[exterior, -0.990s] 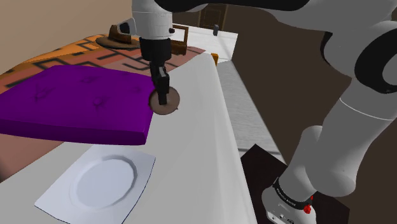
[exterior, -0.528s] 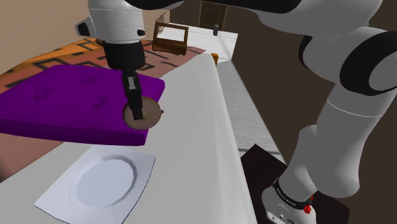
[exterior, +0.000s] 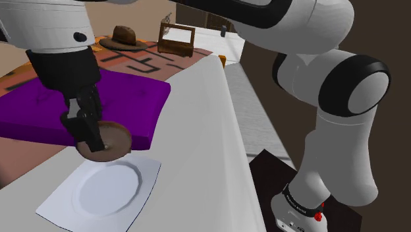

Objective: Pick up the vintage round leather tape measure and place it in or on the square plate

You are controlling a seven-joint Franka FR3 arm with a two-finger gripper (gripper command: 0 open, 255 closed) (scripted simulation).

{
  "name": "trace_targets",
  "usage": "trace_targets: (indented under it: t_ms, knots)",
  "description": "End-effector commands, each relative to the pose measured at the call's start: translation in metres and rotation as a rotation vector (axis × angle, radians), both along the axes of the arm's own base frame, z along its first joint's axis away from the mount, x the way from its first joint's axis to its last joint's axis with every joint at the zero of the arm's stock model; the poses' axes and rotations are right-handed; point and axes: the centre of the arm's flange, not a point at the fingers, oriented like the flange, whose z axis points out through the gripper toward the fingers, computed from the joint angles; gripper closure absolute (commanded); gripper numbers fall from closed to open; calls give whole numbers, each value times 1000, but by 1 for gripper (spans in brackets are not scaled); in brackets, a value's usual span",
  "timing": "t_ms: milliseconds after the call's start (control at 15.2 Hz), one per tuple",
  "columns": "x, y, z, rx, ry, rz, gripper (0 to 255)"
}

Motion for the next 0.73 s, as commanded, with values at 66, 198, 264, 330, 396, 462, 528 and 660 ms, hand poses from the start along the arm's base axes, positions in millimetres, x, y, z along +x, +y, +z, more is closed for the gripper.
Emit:
trace_targets:
  t_ms: [66, 198, 264, 330, 396, 462, 528, 660]
  knots:
    - [-3, 13, -13, 0, 0, -2, 255]
    - [-3, 13, -23, 0, 0, -2, 255]
    - [-3, 13, -28, 0, 0, -2, 255]
    - [-3, 13, -34, 0, 0, -2, 255]
    - [-3, 13, -39, 0, 0, -2, 255]
    - [-3, 13, -44, 0, 0, -2, 255]
    - [-3, 13, -50, 0, 0, -2, 255]
    - [-3, 13, -60, 0, 0, -2, 255]
